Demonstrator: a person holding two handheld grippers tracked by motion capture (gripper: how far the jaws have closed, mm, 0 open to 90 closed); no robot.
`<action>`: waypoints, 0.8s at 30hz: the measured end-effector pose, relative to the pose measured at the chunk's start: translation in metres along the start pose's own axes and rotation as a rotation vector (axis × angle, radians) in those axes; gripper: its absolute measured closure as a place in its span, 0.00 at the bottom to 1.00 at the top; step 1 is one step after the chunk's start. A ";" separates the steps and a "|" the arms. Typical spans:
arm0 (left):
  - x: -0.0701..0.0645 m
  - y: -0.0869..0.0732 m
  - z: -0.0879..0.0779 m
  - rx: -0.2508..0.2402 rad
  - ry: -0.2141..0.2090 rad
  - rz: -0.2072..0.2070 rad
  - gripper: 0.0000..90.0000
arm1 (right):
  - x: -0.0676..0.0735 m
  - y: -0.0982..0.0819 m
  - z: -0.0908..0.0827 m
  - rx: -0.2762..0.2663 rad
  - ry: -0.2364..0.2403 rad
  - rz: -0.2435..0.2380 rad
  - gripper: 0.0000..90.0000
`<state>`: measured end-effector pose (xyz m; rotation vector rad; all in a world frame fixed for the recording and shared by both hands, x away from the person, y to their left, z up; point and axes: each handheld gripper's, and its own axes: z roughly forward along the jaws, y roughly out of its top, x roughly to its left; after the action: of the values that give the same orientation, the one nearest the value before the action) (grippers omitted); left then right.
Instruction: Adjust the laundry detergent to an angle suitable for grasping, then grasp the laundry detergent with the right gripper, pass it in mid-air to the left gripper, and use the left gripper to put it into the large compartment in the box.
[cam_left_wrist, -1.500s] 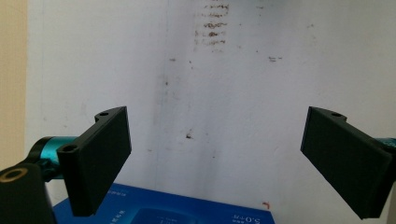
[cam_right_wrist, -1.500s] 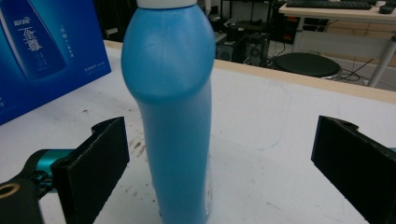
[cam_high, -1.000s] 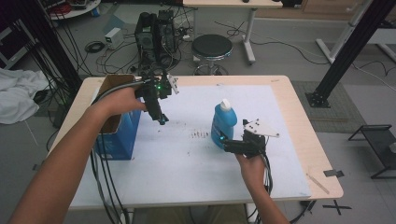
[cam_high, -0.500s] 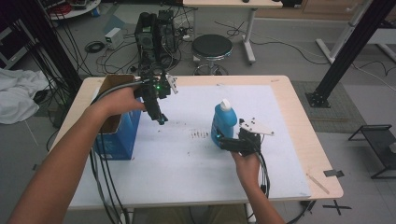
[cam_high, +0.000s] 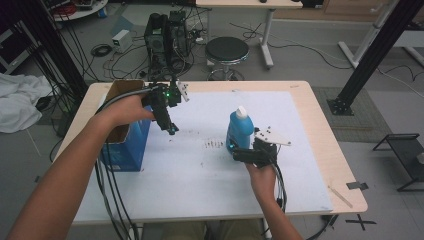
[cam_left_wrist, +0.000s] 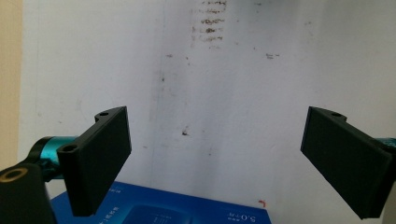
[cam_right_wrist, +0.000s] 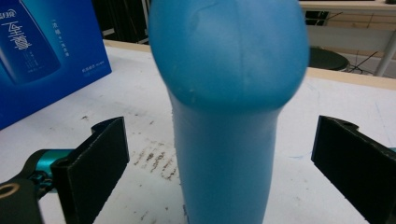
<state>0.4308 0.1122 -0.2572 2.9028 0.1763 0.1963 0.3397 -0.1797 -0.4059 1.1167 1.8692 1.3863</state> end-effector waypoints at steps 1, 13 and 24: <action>0.000 0.000 0.000 -0.001 0.000 -0.002 0.09 | 0.000 0.000 0.001 0.001 0.001 -0.011 0.03; -0.006 -0.003 -0.002 -0.010 0.008 -0.002 0.09 | 0.004 0.000 0.001 0.002 -0.002 -0.014 0.03; -0.004 -0.006 -0.002 -0.005 0.005 0.007 0.09 | 0.002 -0.003 0.010 0.007 -0.029 -0.005 0.03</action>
<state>0.4263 0.1184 -0.2572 2.8986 0.1662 0.2054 0.3462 -0.1729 -0.4116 1.1282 1.8562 1.3548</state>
